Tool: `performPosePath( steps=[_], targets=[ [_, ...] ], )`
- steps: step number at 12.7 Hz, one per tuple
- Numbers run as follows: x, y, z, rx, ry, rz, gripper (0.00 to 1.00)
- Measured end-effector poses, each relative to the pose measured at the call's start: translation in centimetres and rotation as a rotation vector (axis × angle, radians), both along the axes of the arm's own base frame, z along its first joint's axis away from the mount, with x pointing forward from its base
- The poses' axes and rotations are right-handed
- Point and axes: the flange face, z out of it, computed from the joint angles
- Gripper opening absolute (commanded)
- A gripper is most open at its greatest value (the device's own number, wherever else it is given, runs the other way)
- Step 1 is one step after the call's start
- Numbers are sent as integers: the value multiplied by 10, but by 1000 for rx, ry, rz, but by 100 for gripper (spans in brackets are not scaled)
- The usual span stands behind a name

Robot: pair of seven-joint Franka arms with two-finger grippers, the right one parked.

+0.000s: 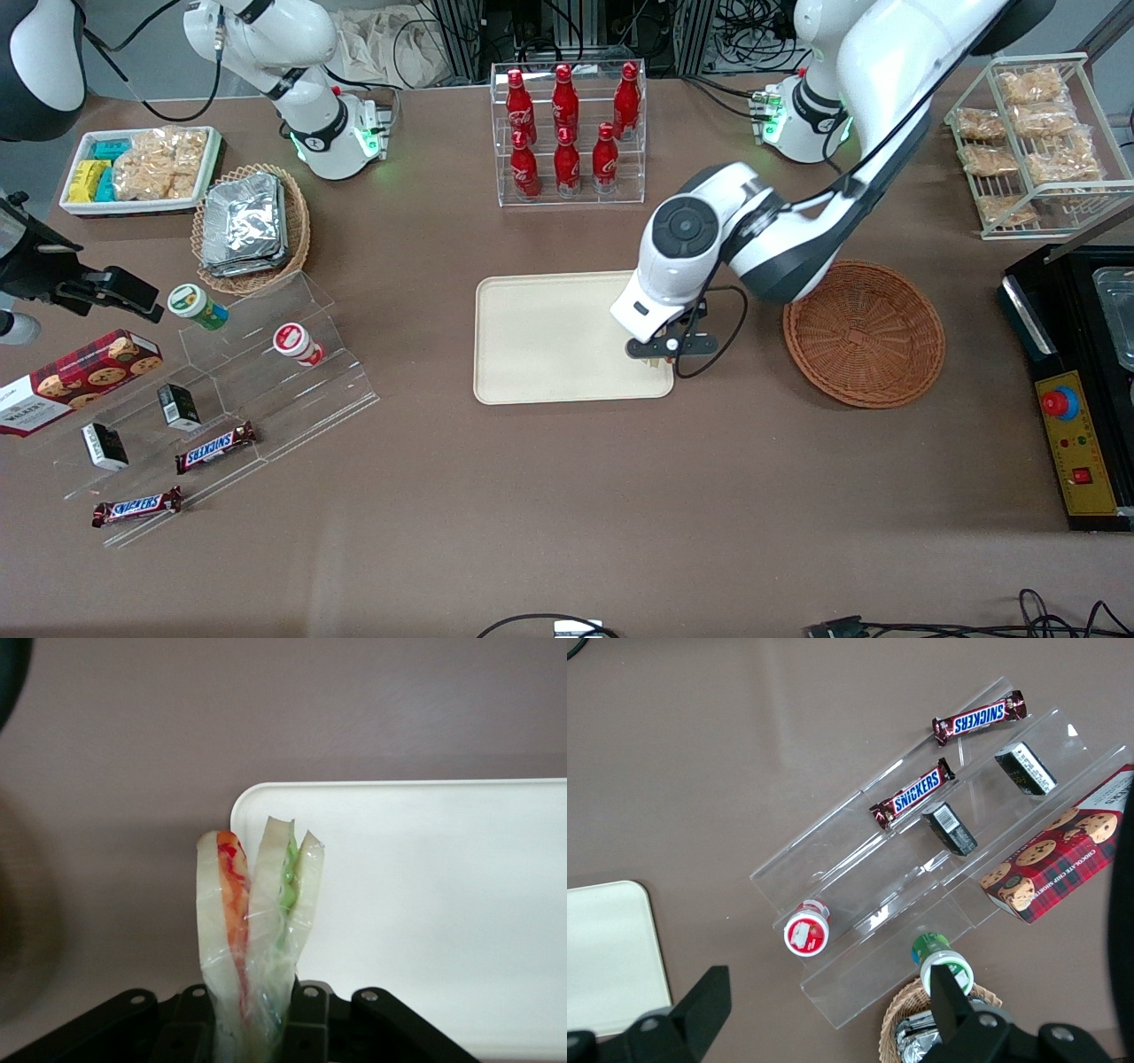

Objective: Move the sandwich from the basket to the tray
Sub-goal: 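Carry the held sandwich over the cream tray with the left gripper, then lower the sandwich onto the tray and open the left gripper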

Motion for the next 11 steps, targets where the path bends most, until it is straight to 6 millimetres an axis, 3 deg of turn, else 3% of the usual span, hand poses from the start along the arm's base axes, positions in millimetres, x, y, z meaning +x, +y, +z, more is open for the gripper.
performPosePath(
  steps=[4,6,7,8,9,11],
  targets=[
    [-19,-21,-97,30,-18,-22,6],
    [-24,-24,-122,39,-21,-7,7],
    [-24,-26,-122,34,-25,0,13],
    [-24,-27,-120,33,-27,10,38],
    [-25,-28,-120,33,-29,23,97],
    [-25,-28,-120,33,-31,43,100]
  ],
)
